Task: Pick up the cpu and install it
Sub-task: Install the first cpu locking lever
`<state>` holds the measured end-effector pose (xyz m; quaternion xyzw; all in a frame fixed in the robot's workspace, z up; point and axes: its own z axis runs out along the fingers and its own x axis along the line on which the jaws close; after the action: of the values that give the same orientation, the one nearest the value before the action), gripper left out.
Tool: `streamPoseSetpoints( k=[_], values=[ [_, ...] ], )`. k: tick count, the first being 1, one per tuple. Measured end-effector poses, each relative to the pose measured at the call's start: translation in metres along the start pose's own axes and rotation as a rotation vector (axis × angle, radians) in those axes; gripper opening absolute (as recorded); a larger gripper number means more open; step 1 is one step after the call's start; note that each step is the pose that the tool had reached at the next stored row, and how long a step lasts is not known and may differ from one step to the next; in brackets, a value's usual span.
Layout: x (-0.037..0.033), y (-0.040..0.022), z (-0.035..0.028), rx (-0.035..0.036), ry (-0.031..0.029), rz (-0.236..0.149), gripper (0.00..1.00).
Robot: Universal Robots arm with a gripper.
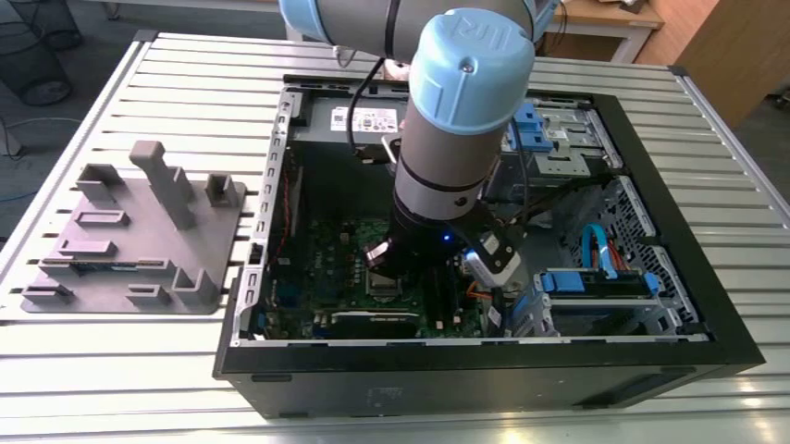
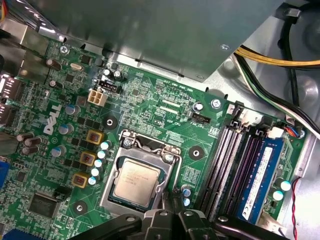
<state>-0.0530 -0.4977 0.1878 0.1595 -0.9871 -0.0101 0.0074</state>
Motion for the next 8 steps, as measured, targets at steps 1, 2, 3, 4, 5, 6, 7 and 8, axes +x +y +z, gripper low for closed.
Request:
streamPoseSetpoints(
  k=[1, 2, 3, 4, 5, 6, 7, 8],
  values=[
    [0.0001, -0.0003, 0.0000, 0.0000, 0.0000, 0.000, 0.11],
    [0.0002, -0.0007, -0.0003, 0.0000, 0.0000, 0.000, 0.11],
    [0.0004, -0.0009, -0.0017, -0.0009, -0.0003, 0.000, 0.11],
    [0.0006, -0.0009, -0.0053, -0.0015, 0.0000, 0.000, 0.11],
    [0.0005, -0.0008, -0.0094, -0.0018, -0.0007, 0.000, 0.11],
    [0.0006, -0.0007, -0.0138, -0.0014, -0.0004, 0.000, 0.11],
    [0.0006, -0.0007, -0.0170, -0.0015, -0.0003, 0.000, 0.11],
    [0.0006, -0.0006, -0.0192, -0.0020, -0.0005, 0.000, 0.11]
  ],
)
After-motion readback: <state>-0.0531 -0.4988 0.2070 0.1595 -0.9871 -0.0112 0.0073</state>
